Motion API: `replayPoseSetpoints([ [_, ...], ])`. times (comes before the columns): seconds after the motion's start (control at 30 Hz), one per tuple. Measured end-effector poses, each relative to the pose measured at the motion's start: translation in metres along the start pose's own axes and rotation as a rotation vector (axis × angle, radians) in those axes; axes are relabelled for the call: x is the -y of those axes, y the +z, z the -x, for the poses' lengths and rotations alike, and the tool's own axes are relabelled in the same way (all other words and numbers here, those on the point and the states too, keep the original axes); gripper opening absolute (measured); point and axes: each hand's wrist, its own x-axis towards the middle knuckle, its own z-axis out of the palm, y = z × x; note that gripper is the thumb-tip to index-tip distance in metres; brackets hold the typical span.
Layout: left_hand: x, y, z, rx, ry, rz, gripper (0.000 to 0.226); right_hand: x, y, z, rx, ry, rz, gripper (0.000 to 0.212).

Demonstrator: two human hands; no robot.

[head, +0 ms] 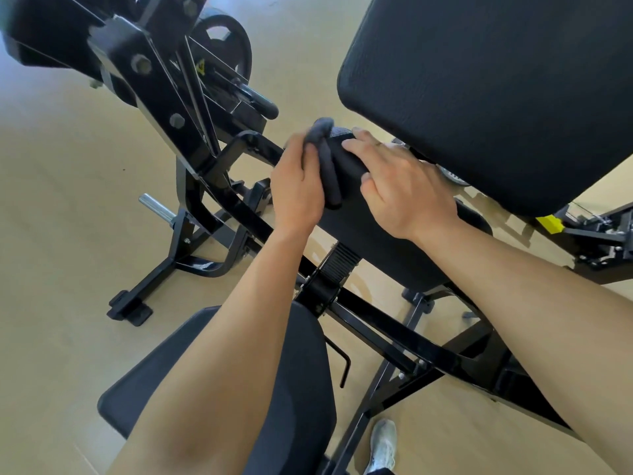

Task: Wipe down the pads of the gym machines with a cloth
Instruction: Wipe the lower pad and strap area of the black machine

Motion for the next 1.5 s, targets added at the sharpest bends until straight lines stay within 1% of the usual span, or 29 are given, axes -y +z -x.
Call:
replayPoseSetpoints([
  [0.07, 0.014, 0.002, 0.005, -0.046, -0.218, 0.044, 0.024, 0.000, 0.001, 0.001, 0.001, 0.005, 0.005, 0.050],
  [0.1, 0.022, 0.002, 0.009, -0.064, -0.296, 0.058, 0.023, 0.000, 0.001, 0.000, 0.001, 0.008, 0.006, 0.051],
  [0.3, 0.059, 0.010, 0.035, -0.108, -0.639, 0.165, 0.031, 0.001, 0.002, 0.001, -0.005, 0.012, 0.011, 0.051],
  [0.37, 0.057, 0.014, 0.039, -0.148, -0.763, 0.284, 0.031, 0.002, 0.001, 0.001, -0.012, 0.008, 0.018, 0.051],
  [0.43, 0.058, 0.024, 0.044, -0.190, -0.937, 0.381, 0.029, 0.004, 0.001, 0.002, -0.012, 0.011, 0.017, 0.051],
  [0.53, 0.060, 0.044, 0.064, -0.218, -1.233, 0.605, 0.044, 0.004, 0.000, 0.001, -0.016, 0.008, 0.008, 0.051],
  [0.57, 0.059, 0.054, 0.075, -0.213, -1.288, 0.630, 0.042, 0.004, -0.001, 0.001, -0.013, 0.006, 0.011, 0.050],
  [0.63, 0.053, 0.073, 0.099, -0.209, -1.289, 0.705, 0.036, 0.003, 0.000, 0.001, -0.011, 0.004, 0.013, 0.050],
  [0.7, 0.043, 0.090, 0.125, -0.196, -1.223, 0.772, 0.037, 0.002, 0.000, 0.001, -0.014, -0.013, 0.014, 0.050],
  [0.77, 0.035, 0.101, 0.149, -0.177, -1.182, 0.744, 0.038, 0.002, -0.001, 0.002, -0.018, -0.026, 0.008, 0.049],
  [0.9, 0.025, 0.113, 0.189, -0.028, -1.176, 0.668, 0.039, 0.000, -0.003, 0.002, -0.015, -0.033, -0.032, 0.047],
  [0.93, 0.022, 0.111, 0.189, -0.028, -1.164, 0.630, 0.039, -0.001, -0.005, 0.003, -0.012, -0.032, -0.057, 0.047],
  [0.97, 0.022, 0.108, 0.185, -0.063, -1.156, 0.596, 0.038, -0.003, -0.006, 0.005, -0.020, -0.034, -0.093, 0.047],
  [1.03, 0.031, 0.099, 0.166, -0.175, -1.122, 0.591, 0.035, -0.005, -0.006, 0.014, -0.096, -0.026, -0.192, 0.045],
  [1.07, 0.034, 0.094, 0.157, -0.210, -1.104, 0.612, 0.035, -0.006, -0.005, 0.021, -0.155, -0.012, -0.253, 0.040],
  [1.17, 0.029, 0.096, 0.153, -0.216, -1.107, 0.684, 0.040, -0.007, 0.003, 0.060, -0.337, 0.019, -0.397, 0.026],
  [1.23, 0.021, 0.108, 0.171, -0.200, -1.090, 0.623, 0.037, -0.011, 0.010, 0.093, -0.501, 0.036, -0.433, 0.023],
  [1.3, 0.013, 0.118, 0.192, -0.167, -1.083, 0.587, 0.039, -0.016, 0.019, 0.126, -0.626, 0.113, -0.451, 0.021],
  [1.37, 0.008, 0.127, 0.210, -0.065, -1.034, 0.609, 0.035, -0.018, 0.026, 0.156, -0.680, 0.235, -0.477, 0.019],
  [1.4, 0.002, 0.131, 0.217, -0.030, -1.035, 0.645, 0.034, -0.017, 0.030, 0.171, -0.692, 0.324, -0.512, 0.017],
  [1.43, -0.002, 0.135, 0.223, -0.002, -1.045, 0.680, 0.031, -0.016, 0.033, 0.184, -0.689, 0.449, -0.583, 0.016],
  [1.47, -0.006, 0.137, 0.226, 0.018, -1.068, 0.715, 0.028, -0.018, 0.041, 0.195, -0.672, 0.616, -0.688, 0.015],
  [1.5, -0.014, 0.135, 0.227, 0.030, -1.109, 0.740, 0.033, -0.021, 0.050, 0.202, -0.625, 0.803, -0.800, 0.017],
])
